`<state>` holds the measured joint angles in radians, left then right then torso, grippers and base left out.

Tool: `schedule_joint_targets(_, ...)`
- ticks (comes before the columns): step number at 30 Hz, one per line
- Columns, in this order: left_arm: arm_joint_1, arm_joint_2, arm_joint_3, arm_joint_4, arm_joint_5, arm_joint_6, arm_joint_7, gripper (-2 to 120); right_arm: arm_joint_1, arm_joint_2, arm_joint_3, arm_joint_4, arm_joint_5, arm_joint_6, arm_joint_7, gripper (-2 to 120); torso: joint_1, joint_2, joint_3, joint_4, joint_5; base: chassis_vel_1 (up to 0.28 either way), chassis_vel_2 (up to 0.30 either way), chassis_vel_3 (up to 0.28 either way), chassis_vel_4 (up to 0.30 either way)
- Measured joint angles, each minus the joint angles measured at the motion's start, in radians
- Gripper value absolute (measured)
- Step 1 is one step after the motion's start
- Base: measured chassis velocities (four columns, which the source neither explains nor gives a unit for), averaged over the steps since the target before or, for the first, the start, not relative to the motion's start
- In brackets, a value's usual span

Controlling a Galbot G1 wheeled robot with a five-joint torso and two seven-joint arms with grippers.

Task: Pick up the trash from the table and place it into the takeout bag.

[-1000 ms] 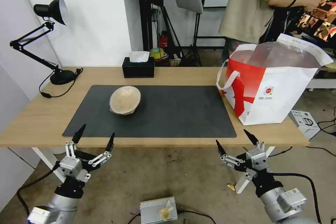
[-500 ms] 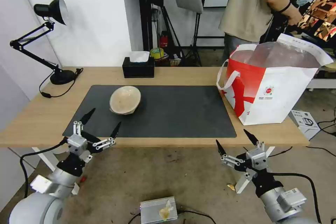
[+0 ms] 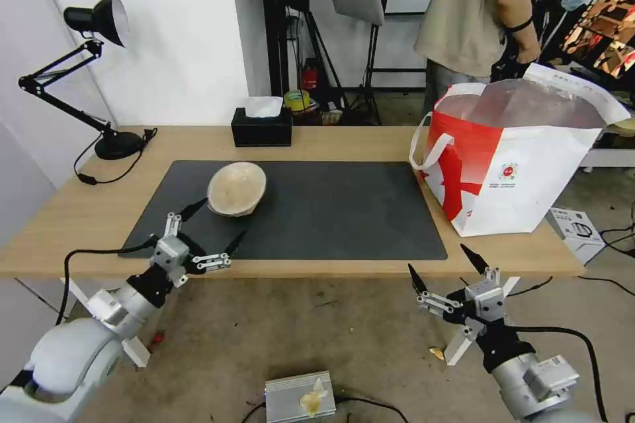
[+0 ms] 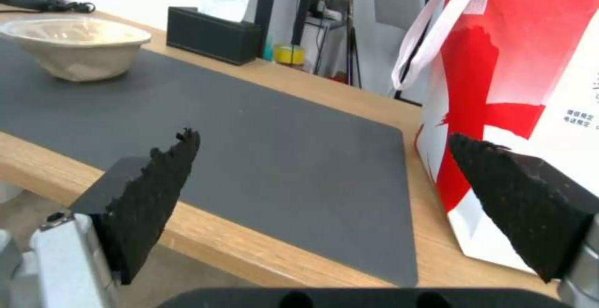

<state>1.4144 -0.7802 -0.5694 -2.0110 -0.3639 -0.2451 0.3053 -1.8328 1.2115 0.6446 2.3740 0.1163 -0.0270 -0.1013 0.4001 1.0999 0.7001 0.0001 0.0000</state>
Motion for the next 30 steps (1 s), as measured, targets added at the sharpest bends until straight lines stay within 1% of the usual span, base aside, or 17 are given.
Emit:
schedule_joint_targets(1,0.0,0.0,0.0,0.0,0.0,0.0,0.0,100,0.0,0.0,0.0,0.0,0.0,0.0,0.0,100,0.0,0.0,0.0,0.0,0.0,0.0,0.0,0.0,0.0)
schedule_joint_targets(3,-0.031,0.027,0.015,0.021,0.021,0.002,-0.013,100,0.0,0.0,0.0,0.0,0.0,0.0,0.0,100,0.0,0.0,0.0,-0.0003,-0.0003,0.0,0.0,0.0,0.0)
schedule_joint_targets(8,-0.061,0.083,0.028,0.038,0.038,0.013,-0.024,100,0.0,0.0,0.0,0.0,0.0,0.0,0.0,100,0.0,0.0,0.0,0.0001,0.0,0.0,0.0,0.0,0.0)
schedule_joint_targets(11,-0.086,0.1,0.045,0.052,0.04,0.013,-0.026,100,0.0,0.0,0.0,0.0,0.0,0.0,0.0,100,0.0,0.0,0.0,0.0,0.0,0.0,0.0,0.0,0.0)
schedule_joint_targets(14,-0.145,0.121,0.099,0.087,0.024,0.013,-0.046,100,0.0,0.0,0.0,0.0,0.0,0.0,0.0,100,0.0,0.0,0.0,-0.0001,0.0001,0.0,0.0,0.0,0.0)
schedule_joint_targets(20,-0.193,0.134,0.142,0.131,0.021,0.011,-0.058,100,0.0,0.0,0.0,0.0,0.0,0.0,0.0,100,0.0,0.0,0.0,0.0,-0.0001,0.0,0.0,0.0,0.0)
schedule_joint_targets(24,-0.201,0.141,0.148,0.137,0.024,0.008,-0.057,100,0.0,0.0,0.0,0.0,0.0,0.0,0.0,100,0.0,0.0,0.0,-0.0001,0.0,0.0,0.0,0.0,0.0)
schedule_joint_targets(28,-0.209,0.142,0.159,0.146,0.033,0.001,-0.053,100,0.0,0.0,0.0,0.0,0.0,0.0,0.0,100,0.0,0.0,0.0,0.0,0.0,0.0,0.0,0.0,0.0)
schedule_joint_targets(30,-0.225,0.139,0.174,0.162,0.039,-0.013,-0.036,100,0.0,0.0,0.0,0.0,0.0,0.0,0.0,100,0.0,0.0,0.0,-0.0001,0.0,0.0,0.0,0.0,0.0)
